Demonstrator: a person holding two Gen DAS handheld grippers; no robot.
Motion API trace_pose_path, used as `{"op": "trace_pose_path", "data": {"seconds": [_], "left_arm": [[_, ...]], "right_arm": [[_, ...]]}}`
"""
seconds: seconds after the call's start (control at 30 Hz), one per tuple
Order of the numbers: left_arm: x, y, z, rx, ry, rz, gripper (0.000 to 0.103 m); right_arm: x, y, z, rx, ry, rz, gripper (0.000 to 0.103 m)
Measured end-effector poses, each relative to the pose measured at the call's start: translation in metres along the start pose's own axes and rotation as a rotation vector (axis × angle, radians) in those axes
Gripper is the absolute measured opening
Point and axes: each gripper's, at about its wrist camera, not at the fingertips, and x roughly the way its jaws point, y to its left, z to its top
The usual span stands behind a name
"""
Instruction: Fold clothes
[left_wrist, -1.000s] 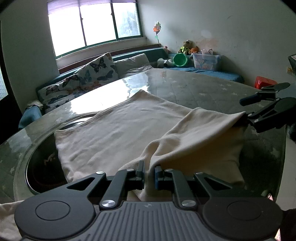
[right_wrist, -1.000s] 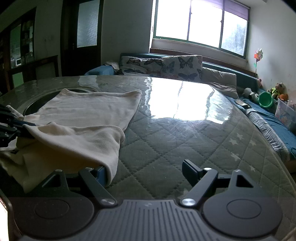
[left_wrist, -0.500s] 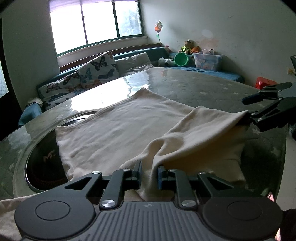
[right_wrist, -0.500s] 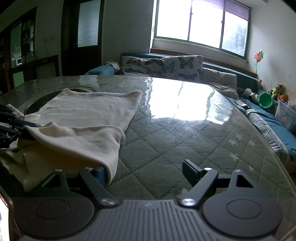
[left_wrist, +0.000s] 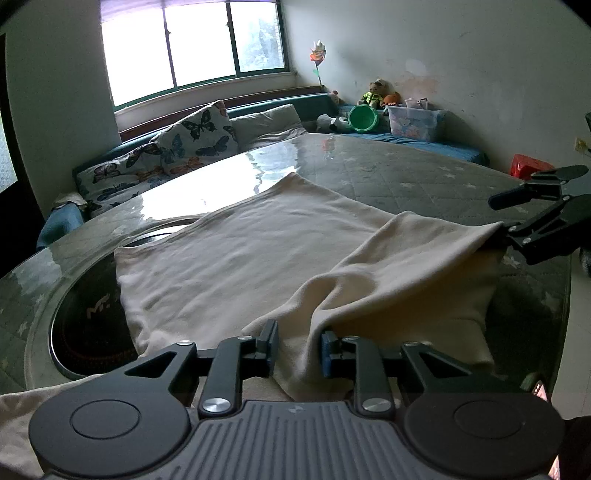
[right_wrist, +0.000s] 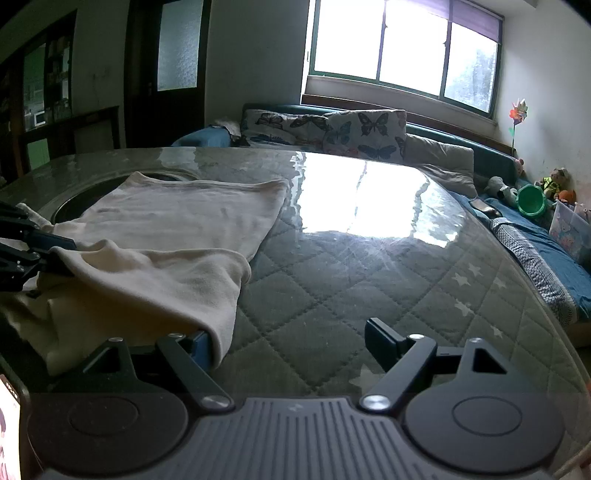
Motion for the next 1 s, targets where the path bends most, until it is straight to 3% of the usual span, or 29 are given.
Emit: {"op": "trace_pose_path", "data": {"seconds": [1.0], "left_arm": [[0.0,0.0,-0.002,-0.003,0.01,-0.002,0.033]], "right_arm": [[-0.016,-0.004,-0.003,-0.016,0.016,0.009,0.088]]}}
